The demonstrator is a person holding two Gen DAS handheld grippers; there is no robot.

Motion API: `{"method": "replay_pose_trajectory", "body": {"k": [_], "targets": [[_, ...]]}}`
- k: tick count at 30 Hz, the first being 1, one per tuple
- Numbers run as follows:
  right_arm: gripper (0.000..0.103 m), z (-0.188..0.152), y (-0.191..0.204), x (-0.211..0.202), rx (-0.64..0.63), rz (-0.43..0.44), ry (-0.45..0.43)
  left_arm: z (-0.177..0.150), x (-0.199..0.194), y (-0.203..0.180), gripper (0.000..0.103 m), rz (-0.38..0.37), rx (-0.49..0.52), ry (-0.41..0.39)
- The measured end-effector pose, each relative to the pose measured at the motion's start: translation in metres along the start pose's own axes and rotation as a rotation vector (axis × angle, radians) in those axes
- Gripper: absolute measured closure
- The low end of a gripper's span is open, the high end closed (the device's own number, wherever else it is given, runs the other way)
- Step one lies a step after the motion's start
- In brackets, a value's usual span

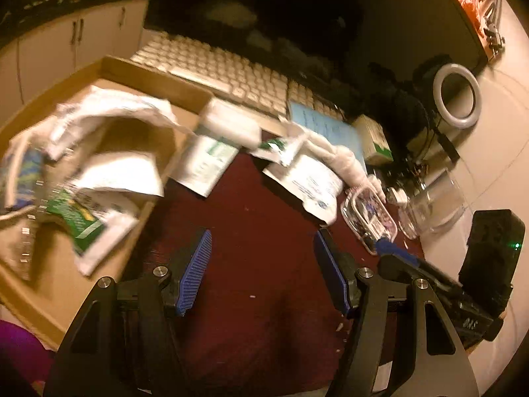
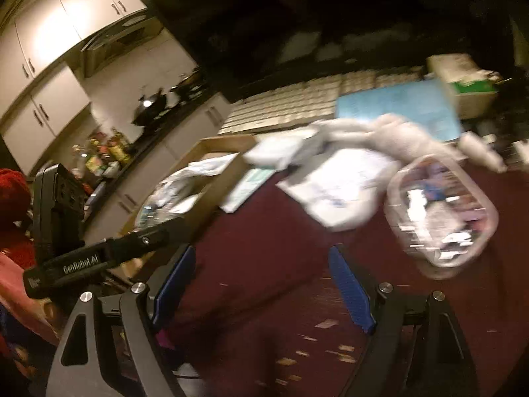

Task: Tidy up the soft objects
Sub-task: 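Grasp the green-and-white sachet with the left gripper while the right gripper grasps the clear cartoon pouch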

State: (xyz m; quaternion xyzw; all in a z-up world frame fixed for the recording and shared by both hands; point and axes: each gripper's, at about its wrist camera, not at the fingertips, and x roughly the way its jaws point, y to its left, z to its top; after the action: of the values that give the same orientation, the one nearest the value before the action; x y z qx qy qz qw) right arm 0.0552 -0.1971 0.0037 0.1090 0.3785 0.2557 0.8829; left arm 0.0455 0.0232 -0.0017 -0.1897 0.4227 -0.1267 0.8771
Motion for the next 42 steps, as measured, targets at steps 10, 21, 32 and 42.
{"method": "replay_pose_trajectory", "body": {"k": [10, 21, 32, 42], "targets": [[0.020, 0.032, -0.069, -0.025, 0.056, -0.246, -0.075, 0.035, 0.033, -0.034, 0.039, 0.105, 0.147, -0.006], [0.020, 0.034, -0.099, 0.013, 0.116, -0.212, 0.064, 0.088, 0.105, -0.048, 0.039, 0.186, 0.271, 0.029], [0.021, 0.016, -0.077, 0.021, 0.014, -0.324, 0.117, 0.091, 0.131, -0.043, 0.070, 0.232, 0.294, 0.038], [0.024, 0.004, -0.072, 0.011, 0.030, -0.315, 0.081, 0.080, 0.110, -0.047, 0.093, 0.198, 0.292, -0.017]]}}
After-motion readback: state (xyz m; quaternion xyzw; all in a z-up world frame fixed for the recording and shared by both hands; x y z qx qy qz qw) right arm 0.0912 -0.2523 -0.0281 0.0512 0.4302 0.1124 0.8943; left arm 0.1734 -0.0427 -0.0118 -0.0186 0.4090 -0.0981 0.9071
